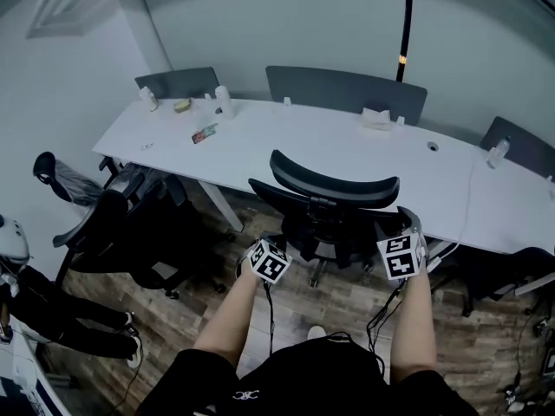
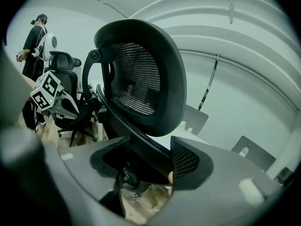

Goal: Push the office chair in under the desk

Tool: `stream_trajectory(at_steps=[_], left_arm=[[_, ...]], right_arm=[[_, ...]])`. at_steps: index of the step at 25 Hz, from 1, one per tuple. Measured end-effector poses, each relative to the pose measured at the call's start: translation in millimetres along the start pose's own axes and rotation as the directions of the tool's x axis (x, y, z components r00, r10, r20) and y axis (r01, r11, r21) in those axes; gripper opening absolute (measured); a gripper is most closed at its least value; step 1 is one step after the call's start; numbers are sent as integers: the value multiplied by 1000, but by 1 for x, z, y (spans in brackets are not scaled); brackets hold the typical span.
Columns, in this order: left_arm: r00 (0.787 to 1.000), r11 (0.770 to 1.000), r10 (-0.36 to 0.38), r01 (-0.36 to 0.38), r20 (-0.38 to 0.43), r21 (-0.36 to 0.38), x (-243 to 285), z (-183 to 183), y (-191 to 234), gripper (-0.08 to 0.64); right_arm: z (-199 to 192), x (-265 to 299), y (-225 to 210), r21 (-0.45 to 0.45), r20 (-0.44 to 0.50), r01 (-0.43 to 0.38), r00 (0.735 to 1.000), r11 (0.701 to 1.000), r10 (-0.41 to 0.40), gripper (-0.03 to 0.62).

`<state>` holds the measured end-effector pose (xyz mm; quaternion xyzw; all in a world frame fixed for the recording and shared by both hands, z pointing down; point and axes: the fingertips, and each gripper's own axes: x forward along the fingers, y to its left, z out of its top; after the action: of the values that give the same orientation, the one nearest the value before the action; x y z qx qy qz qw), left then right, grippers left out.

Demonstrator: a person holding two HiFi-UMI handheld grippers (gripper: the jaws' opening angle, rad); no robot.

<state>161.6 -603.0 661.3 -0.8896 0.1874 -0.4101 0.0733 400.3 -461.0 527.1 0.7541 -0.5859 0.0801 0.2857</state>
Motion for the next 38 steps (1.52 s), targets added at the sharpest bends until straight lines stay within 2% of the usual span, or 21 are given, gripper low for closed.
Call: stream_trajectory(at_steps=[5, 8, 10, 11, 12, 13, 15, 17, 19, 21, 23, 26, 30, 35, 38], left_arm=[[992, 997, 24, -14, 128, -82, -11, 29, 12, 8], [974, 990, 46, -14, 221, -143, -29, 53, 19, 6], [960, 980, 62, -7, 275, -197, -49, 66, 21, 7], [949, 975, 72, -3, 306, -222, -59, 71, 22, 6], [937, 970, 83, 3, 341, -244, -70, 77, 25, 8], [922, 964, 93, 10, 376, -264, -81, 82, 27, 7], [894, 955, 114, 22, 432, -297, -106, 92, 33, 8], [872, 947, 136, 25, 471, -320, -130, 99, 36, 8], [853, 939, 157, 27, 498, -344, -151, 104, 36, 8], [836, 928, 171, 41, 521, -371, -170, 106, 31, 8], [827, 918, 179, 54, 533, -392, -185, 103, 24, 8], [827, 911, 194, 48, 528, -410, -199, 91, 13, 8], [830, 908, 215, 25, 515, -418, -208, 80, 5, 8], [819, 911, 246, -12, 518, -413, -218, 79, 4, 8], [813, 902, 258, -9, 522, -431, -220, 78, 6, 8]], right_arm=[[1, 3, 4, 11, 2, 1, 1000, 1000, -1, 270], [2, 2, 3, -22, 42, 8, 999, 1000, -8, 269], [5, -9, 1, -7, 86, 56, 995, 998, -55, 267], [8, -19, -2, 37, 124, 96, 987, 995, -99, 218], [14, -31, -3, 96, 168, 132, 975, 987, -147, 128], [19, -42, -2, 153, 206, 156, 961, 976, -186, 104], [27, -58, 6, 237, 266, 164, 937, 958, -227, 10], [36, -67, 19, 311, 322, 129, 918, 942, -232, 8], [44, -74, 31, 390, 360, 67, 907, 918, -219, 7], [54, -78, 47, 433, 390, -7, 903, 902, -180, 6], [65, -80, 70, 419, 412, -79, 904, 905, -111, 6], [73, -75, 105, 365, 411, -159, 912, 917, -6, 6], [72, -67, 134, 312, 401, -197, 914, 929, 59, 6], [74, -60, 148, 294, 402, -232, 910, 927, 100, 6], [78, -58, 152, 287, 407, -246, 906, 926, 114, 6]])
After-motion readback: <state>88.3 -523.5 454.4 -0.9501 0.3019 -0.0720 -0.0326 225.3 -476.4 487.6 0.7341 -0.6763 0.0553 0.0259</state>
